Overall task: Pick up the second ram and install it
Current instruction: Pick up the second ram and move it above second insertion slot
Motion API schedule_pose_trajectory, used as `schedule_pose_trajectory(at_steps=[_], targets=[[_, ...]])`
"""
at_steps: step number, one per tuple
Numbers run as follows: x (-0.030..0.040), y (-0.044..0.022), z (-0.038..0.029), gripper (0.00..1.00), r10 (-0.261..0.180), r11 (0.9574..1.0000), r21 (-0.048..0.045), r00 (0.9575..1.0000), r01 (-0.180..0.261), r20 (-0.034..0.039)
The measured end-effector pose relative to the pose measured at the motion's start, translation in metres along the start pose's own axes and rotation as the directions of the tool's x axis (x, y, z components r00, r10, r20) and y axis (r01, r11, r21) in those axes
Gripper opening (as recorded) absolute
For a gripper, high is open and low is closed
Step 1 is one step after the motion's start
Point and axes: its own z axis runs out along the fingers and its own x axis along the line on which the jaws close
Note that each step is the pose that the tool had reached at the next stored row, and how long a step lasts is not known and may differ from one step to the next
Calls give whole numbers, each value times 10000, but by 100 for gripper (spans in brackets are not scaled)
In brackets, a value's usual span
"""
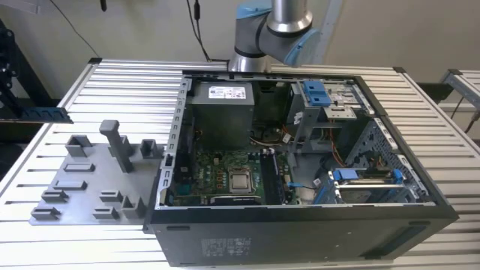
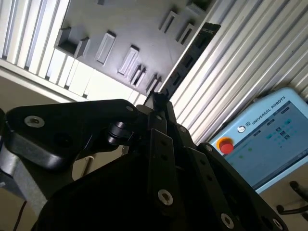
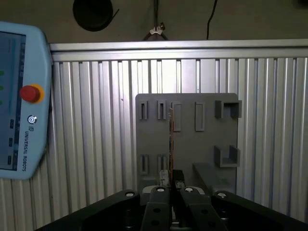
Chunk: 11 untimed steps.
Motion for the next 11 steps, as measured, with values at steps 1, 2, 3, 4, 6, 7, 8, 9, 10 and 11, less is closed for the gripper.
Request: schedule_pose_trajectory(at_steps=[1, 2, 3, 4, 6, 7, 8, 9, 10, 11], targets=[[0, 0, -1, 14, 1, 10000, -1, 10000, -1, -1], [0, 0, -1, 14, 0, 10000, -1, 10000, 0, -1], [0, -1, -2, 14, 0, 10000, -2, 10000, 0, -1], [0, -5, -2, 14, -1, 10000, -2, 10000, 1, -1], [0, -18, -2, 14, -1, 10000, -2, 10000, 1, -1], [-1, -31, -1, 14, -1, 10000, -1, 10000, 1, -1], [-2, -47, -1, 14, 0, 10000, -2, 10000, 0, -2], [-2, -65, -1, 14, 0, 10000, -3, 10000, 0, -2], [-3, -83, 0, 14, 0, 10000, -3, 10000, 0, -1], [-4, -104, 1, 14, 0, 10000, -3, 10000, 0, 0]])
